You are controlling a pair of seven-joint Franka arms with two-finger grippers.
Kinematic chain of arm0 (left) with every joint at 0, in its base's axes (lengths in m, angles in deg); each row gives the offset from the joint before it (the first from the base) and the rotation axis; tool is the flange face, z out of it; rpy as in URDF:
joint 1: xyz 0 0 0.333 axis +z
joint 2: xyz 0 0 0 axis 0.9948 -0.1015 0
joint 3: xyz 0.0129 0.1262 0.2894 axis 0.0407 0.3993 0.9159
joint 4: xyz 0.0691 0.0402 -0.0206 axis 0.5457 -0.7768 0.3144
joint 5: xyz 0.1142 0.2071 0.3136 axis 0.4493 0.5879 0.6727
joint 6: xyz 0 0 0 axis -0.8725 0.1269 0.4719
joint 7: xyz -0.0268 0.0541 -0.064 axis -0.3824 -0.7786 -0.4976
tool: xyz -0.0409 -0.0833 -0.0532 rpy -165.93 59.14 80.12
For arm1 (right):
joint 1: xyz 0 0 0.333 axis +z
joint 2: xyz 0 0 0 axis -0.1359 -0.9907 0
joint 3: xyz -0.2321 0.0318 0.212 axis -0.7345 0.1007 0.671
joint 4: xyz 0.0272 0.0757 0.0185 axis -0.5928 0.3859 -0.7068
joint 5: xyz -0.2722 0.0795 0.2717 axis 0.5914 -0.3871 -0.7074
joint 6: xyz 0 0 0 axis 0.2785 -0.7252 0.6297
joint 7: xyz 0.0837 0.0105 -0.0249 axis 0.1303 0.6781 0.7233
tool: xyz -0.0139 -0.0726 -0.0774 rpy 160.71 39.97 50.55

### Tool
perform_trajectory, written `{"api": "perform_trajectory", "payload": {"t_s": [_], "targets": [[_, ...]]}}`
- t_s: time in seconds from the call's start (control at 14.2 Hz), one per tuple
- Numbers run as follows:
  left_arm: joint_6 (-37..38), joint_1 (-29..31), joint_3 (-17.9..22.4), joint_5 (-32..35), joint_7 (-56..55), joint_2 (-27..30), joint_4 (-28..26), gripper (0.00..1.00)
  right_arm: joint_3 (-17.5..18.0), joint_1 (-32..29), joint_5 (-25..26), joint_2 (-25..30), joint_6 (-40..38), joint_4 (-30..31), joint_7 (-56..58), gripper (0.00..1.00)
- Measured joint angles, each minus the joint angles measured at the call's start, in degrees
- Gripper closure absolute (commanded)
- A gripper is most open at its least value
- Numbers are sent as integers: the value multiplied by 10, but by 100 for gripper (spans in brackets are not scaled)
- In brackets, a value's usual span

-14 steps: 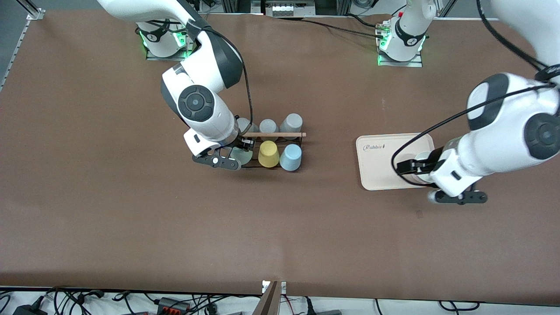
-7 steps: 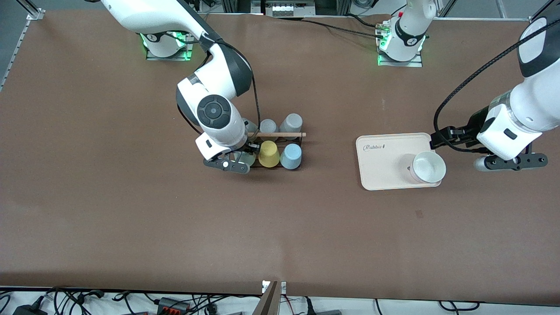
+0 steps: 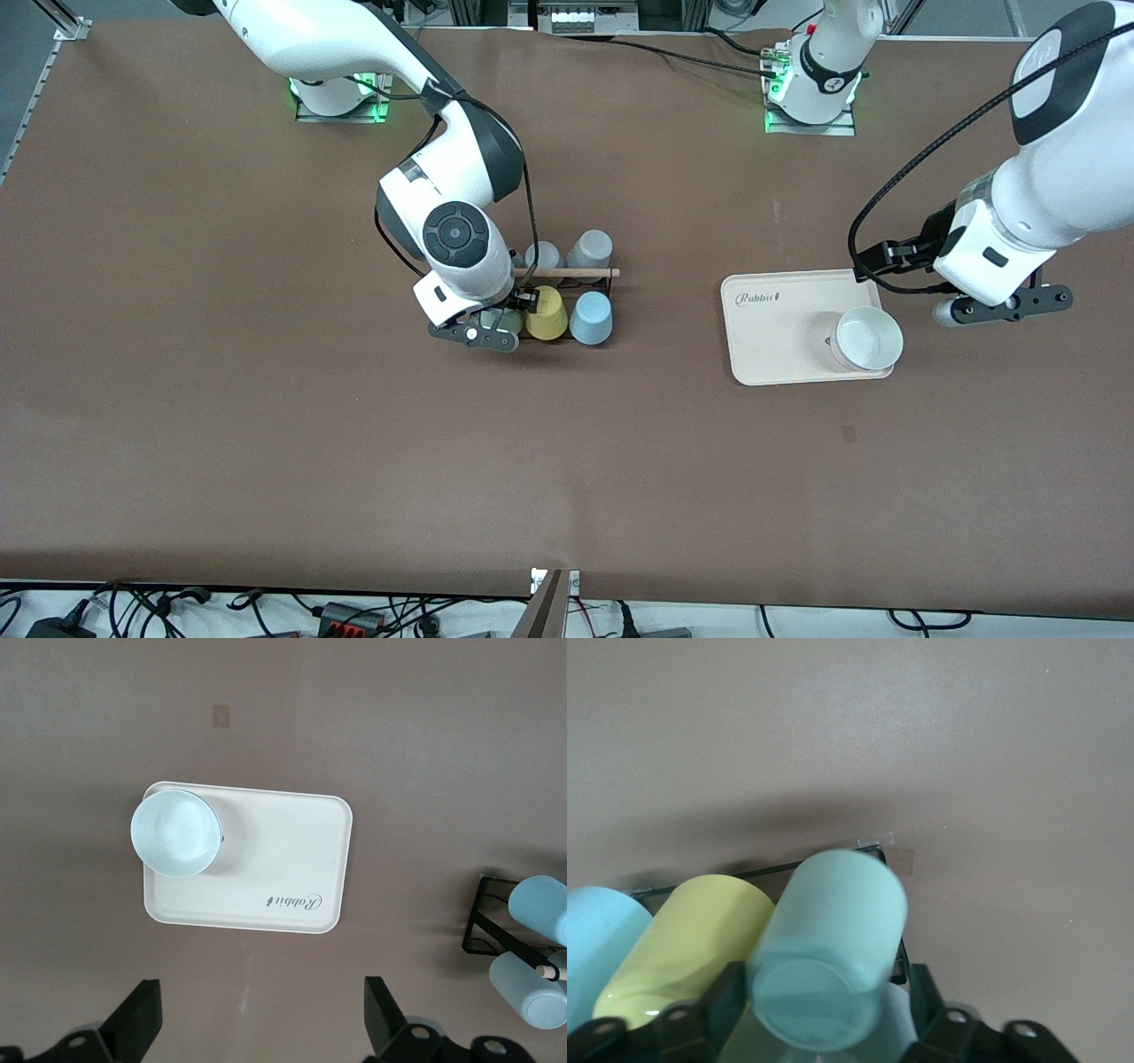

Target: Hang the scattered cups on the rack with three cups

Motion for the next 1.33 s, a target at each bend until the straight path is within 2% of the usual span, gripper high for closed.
{"api": "perform_trajectory", "payload": {"t_s": [0.35, 0.63, 0.84, 1.05, 1.33], "targets": [[0, 1, 0, 0, 0, 4, -2, 0, -11, -9, 13, 9, -9, -45, 34, 0], [0, 2, 0, 0, 0, 4, -3, 0, -19, -86, 15, 60, -67, -86, 61, 0], [0, 2, 0, 0, 0, 4, -3, 0, -19, -148, 15, 104, -117, -88, 118, 0], [0, 2, 0, 0, 0, 4, -3, 0, -19, -185, 15, 139, -168, -85, 175, 0], [0, 2, 0, 0, 0, 4, -3, 0, -19, -229, 15, 203, -184, -35, 246, 0]]}}
